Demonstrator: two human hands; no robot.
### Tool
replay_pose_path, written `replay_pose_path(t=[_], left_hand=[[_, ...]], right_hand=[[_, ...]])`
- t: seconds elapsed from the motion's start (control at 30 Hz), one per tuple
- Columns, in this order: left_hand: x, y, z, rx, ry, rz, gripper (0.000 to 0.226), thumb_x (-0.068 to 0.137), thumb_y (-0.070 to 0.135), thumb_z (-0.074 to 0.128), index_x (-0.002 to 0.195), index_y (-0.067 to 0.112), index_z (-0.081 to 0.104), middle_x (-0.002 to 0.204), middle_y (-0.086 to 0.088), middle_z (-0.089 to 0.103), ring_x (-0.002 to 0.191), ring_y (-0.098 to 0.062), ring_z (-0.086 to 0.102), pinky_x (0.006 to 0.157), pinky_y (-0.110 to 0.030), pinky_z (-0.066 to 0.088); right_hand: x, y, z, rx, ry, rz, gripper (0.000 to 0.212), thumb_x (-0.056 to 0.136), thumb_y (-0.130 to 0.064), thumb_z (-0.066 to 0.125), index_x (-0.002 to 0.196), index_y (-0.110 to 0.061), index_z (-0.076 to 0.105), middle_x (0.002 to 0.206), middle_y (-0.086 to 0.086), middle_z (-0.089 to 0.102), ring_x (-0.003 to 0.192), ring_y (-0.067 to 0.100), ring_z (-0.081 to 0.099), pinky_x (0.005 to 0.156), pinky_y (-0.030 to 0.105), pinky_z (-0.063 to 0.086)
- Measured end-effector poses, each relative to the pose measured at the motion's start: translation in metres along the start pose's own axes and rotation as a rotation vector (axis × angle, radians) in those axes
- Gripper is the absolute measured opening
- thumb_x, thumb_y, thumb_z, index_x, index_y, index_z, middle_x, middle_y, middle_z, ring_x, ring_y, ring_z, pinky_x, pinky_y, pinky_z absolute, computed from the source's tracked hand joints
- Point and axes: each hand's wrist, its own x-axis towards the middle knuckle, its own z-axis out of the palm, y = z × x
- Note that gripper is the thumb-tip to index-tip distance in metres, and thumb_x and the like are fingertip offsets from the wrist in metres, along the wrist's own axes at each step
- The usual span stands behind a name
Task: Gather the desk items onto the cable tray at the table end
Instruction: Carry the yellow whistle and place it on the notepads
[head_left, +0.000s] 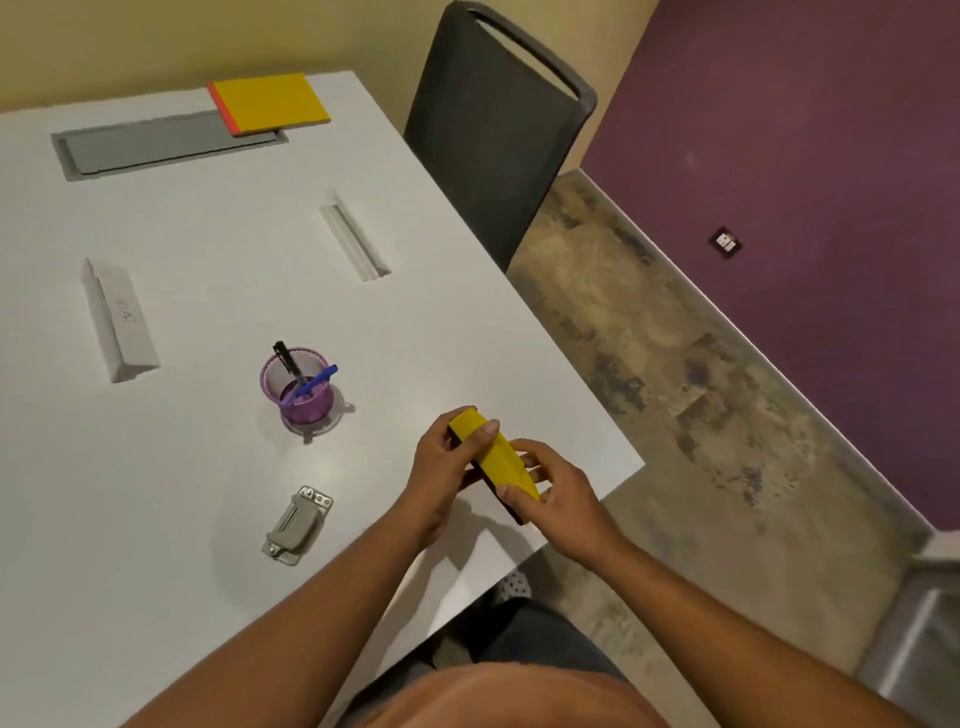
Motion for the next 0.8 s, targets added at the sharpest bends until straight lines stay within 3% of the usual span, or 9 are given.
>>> replay_pose_path(t=[0.07, 0.2, 0.33, 0.47, 0.6, 0.73, 0.8], left_hand=[[-0.003, -0.004, 0.021, 0.032, -0.050, -0.005, 0.056, 0.080, 0.039, 0.090, 0.129, 0.024, 0.067, 0.120, -0.003, 0.077, 0.107, -0.020, 0.078, 0.078, -0.032, 0.064], [-0.007, -0.015, 0.068, 0.134, -0.120, -0.009, 0.058, 0.080, 0.043, 0.087, 0.130, 0.025, 0.066, 0.117, 0.001, 0.078, 0.109, -0.022, 0.077, 0.078, -0.033, 0.065], [-0.007, -0.039, 0.125, 0.236, -0.179, -0.014, 0.059, 0.083, 0.043, 0.086, 0.134, 0.023, 0.063, 0.121, -0.002, 0.076, 0.112, -0.025, 0.076, 0.088, -0.043, 0.066], [-0.013, -0.072, 0.195, 0.260, -0.220, -0.024, 0.052, 0.083, 0.045, 0.088, 0.124, 0.020, 0.067, 0.112, -0.003, 0.078, 0.107, -0.026, 0.078, 0.083, -0.039, 0.065], [-0.020, -0.118, 0.279, 0.260, -0.244, -0.041, 0.062, 0.075, 0.043, 0.091, 0.116, 0.004, 0.063, 0.103, -0.013, 0.073, 0.101, -0.031, 0.078, 0.078, -0.040, 0.064], [-0.027, -0.157, 0.355, 0.322, -0.346, -0.049, 0.042, 0.086, 0.035, 0.086, 0.108, 0.009, 0.061, 0.097, -0.013, 0.067, 0.092, -0.029, 0.076, 0.085, -0.047, 0.064], [-0.028, -0.172, 0.386, 0.364, -0.376, -0.050, 0.035, 0.090, 0.034, 0.083, 0.106, 0.011, 0.062, 0.098, -0.012, 0.070, 0.095, -0.029, 0.077, 0.085, -0.045, 0.064]], right_hand=[[-0.012, 0.010, -0.014, 0.054, 0.061, 0.004, 0.057, 0.082, -0.060, 0.069, 0.135, -0.042, 0.057, 0.118, -0.016, 0.067, 0.104, 0.006, 0.066, 0.084, 0.030, 0.060], [-0.034, 0.034, -0.042, 0.168, 0.190, 0.003, 0.052, 0.085, -0.056, 0.068, 0.133, -0.037, 0.062, 0.110, -0.015, 0.069, 0.097, 0.001, 0.065, 0.076, 0.013, 0.052], [-0.058, 0.071, -0.080, 0.263, 0.279, 0.025, 0.052, 0.089, -0.049, 0.067, 0.137, -0.031, 0.061, 0.111, -0.005, 0.070, 0.099, 0.007, 0.066, 0.080, 0.020, 0.056], [-0.087, 0.116, -0.130, 0.357, 0.351, 0.026, 0.048, 0.091, -0.038, 0.070, 0.136, -0.023, 0.064, 0.106, -0.001, 0.072, 0.090, 0.004, 0.068, 0.079, 0.021, 0.056], [-0.117, 0.171, -0.193, 0.418, 0.412, 0.052, 0.047, 0.091, -0.038, 0.070, 0.135, -0.023, 0.066, 0.112, 0.001, 0.074, 0.099, 0.015, 0.069, 0.084, 0.031, 0.058], [-0.148, 0.218, -0.254, 0.424, 0.453, 0.073, 0.045, 0.091, -0.043, 0.067, 0.132, -0.026, 0.066, 0.113, 0.002, 0.071, 0.100, 0.016, 0.068, 0.082, 0.032, 0.058], [-0.160, 0.234, -0.280, 0.462, 0.480, 0.083, 0.045, 0.090, -0.044, 0.067, 0.132, -0.027, 0.066, 0.111, 0.002, 0.069, 0.091, 0.012, 0.068, 0.071, 0.026, 0.056]])
